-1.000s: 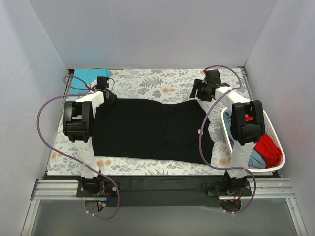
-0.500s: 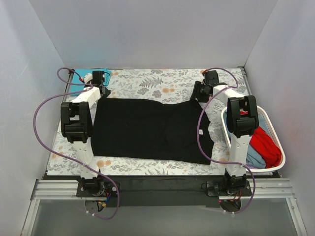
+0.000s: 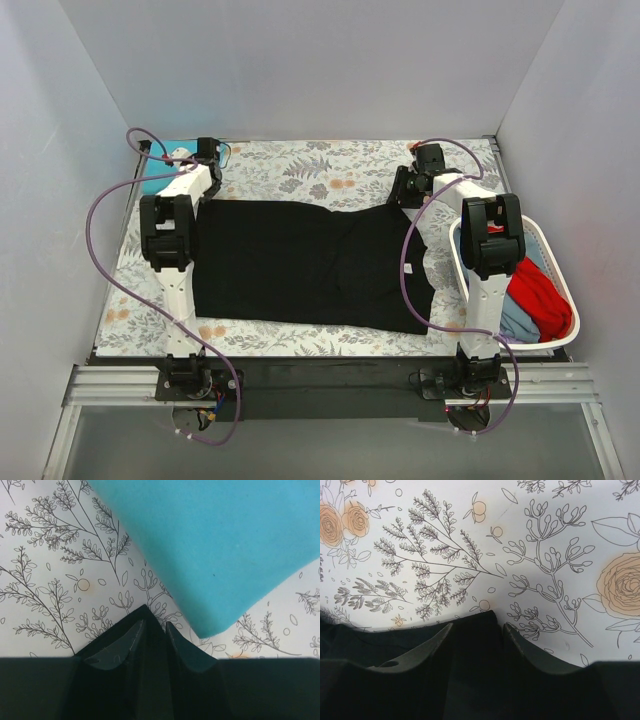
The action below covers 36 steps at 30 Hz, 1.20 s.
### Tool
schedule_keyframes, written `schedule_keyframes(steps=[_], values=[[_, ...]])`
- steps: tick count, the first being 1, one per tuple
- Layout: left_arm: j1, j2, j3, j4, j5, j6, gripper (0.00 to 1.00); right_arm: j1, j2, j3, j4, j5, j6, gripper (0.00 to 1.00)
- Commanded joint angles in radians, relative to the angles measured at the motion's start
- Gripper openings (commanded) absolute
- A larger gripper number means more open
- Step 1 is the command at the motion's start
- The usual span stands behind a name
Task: Fold and stack the t-shirts
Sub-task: Fold the tshirt
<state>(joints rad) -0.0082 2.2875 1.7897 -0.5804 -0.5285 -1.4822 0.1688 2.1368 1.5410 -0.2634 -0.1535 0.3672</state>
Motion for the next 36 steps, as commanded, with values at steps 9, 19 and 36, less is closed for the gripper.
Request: schedule_keyframes(steps=[9,19,36], values=[[0.002,0.055,0.086,-0.141,-0.117,-0.084,0.20,0.003,0.021,-0.013,0.012,-0.043,-0.007,0.50],[0.002,0.040,0.068,-0.121,-0.047,-0.075,0.00,0.003,0.015,-0.004,0.012,-0.057,-0.008,0.34],[0.007,-0.146,-0.049,0.045,0.081,-0.006,0.00,-0.003,-0.083,-0.004,0.013,-0.006,-0.016,0.06]])
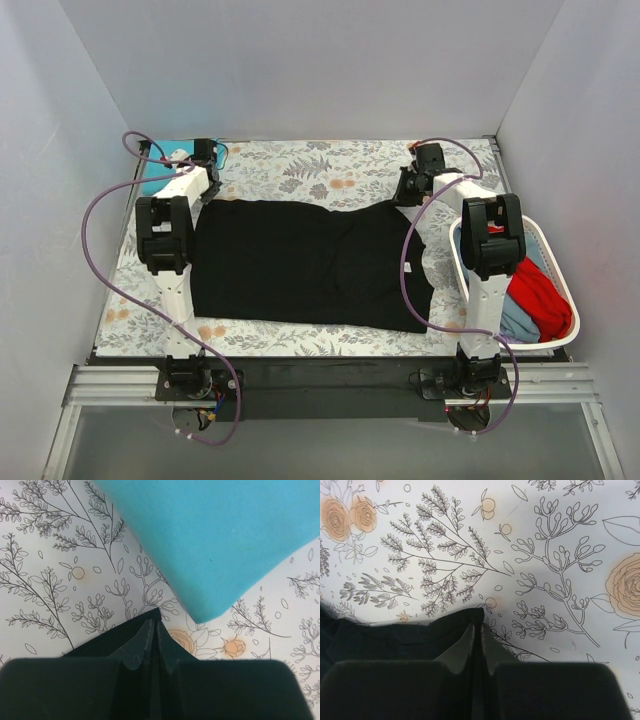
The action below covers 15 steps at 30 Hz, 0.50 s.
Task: Fold and stack the t-shirts
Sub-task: Fold the tshirt
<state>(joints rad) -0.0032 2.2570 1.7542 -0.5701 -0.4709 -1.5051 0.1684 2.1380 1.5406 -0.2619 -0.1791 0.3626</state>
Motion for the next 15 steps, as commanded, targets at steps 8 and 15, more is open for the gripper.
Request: schedule_keyframes(steps=[8,15], values=[[0.057,-0.177,-0.082,0.064,0.040,0.017,0.00,-0.013,-0.136,-0.051,0.015,0.052,-0.022,0.05],[0.074,-0.221,-0.125,0.085,0.063,0.022,0.00,-0.018,-0.178,-0.092,0.029,0.056,-0.025,0.04]])
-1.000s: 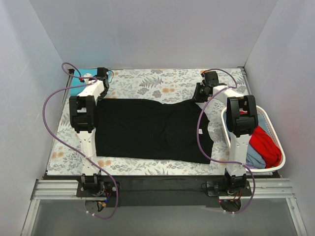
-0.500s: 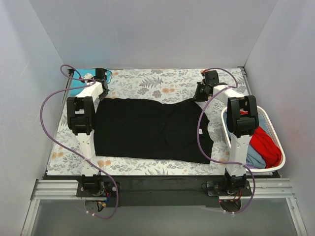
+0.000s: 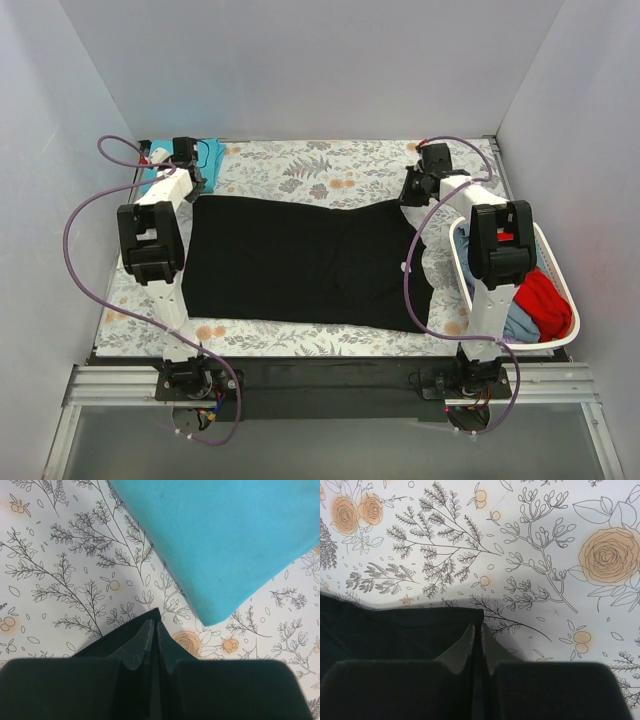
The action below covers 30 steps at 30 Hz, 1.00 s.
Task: Fold and stack the t-shirts
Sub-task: Fold the tshirt
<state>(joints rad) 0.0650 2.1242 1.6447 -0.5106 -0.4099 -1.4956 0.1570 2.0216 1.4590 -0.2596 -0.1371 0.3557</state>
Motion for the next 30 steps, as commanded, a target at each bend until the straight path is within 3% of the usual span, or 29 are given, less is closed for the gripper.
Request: schedule_keyframes(steps=[1,17,30], values=[[0.010,-0.093,-0.019,0.026,0.005,0.012,0.00,-0.008,-0.070,-0.018,0.028,0.019,-0.017,0.04],[0.042,-0.194,-0.111,0.041,0.071,-0.011,0.00,-0.019,-0.208,-0.132,0.042,0.019,0.002,0.02],[0.076,-0.355,-0.330,0.046,0.131,-0.048,0.00,-0.020,-0.438,-0.371,0.046,0.004,0.028,0.02]])
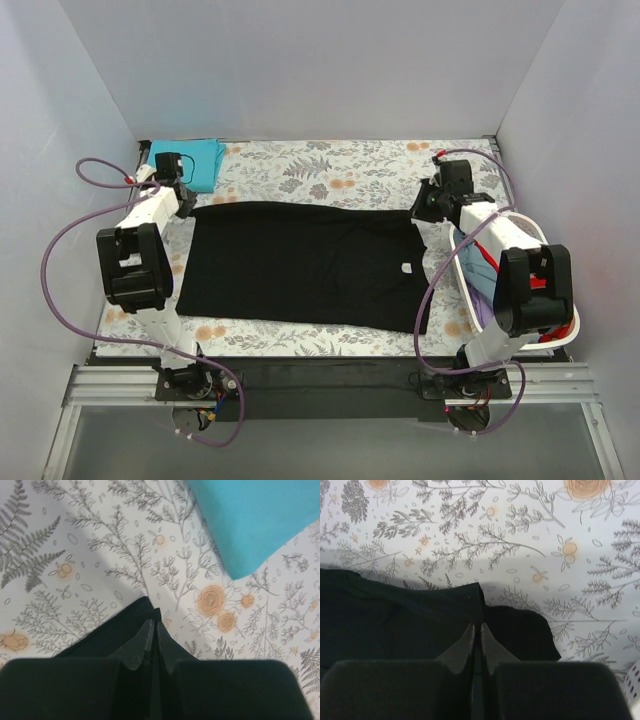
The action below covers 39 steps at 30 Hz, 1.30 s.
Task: Fold and stack the t-shirts
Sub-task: Fold the tshirt
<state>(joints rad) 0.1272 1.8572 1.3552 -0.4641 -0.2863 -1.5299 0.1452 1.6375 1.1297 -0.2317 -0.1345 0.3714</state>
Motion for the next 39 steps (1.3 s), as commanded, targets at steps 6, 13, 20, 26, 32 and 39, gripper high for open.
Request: schedule_keyframes(steps=[6,13,20,26,32,39], values=[[0.032,-0.167,-0.165,-0.001,0.026,-0.033,0.00,-0.009,-0.168,-0.165,0.028,-0.033,0.021,0.02],[0.051,-0.217,-0.238,0.005,0.055,-0.044,0.00,-0.003,-0.281,-0.272,0.031,-0.062,0.020,0.02],[0.057,-0.257,-0.280,-0.005,0.059,-0.062,0.00,0.002,-0.347,-0.349,0.031,-0.073,0.020,0.02],[0.058,-0.293,-0.327,-0.011,0.061,-0.073,0.00,0.002,-0.380,-0.392,0.031,-0.082,0.020,0.03],[0.061,-0.326,-0.367,-0.022,0.044,-0.076,0.00,0.004,-0.400,-0.424,0.032,-0.076,0.017,0.03],[0.071,-0.374,-0.399,-0.033,0.032,-0.067,0.00,0.004,-0.416,-0.436,0.028,-0.073,0.012,0.03]])
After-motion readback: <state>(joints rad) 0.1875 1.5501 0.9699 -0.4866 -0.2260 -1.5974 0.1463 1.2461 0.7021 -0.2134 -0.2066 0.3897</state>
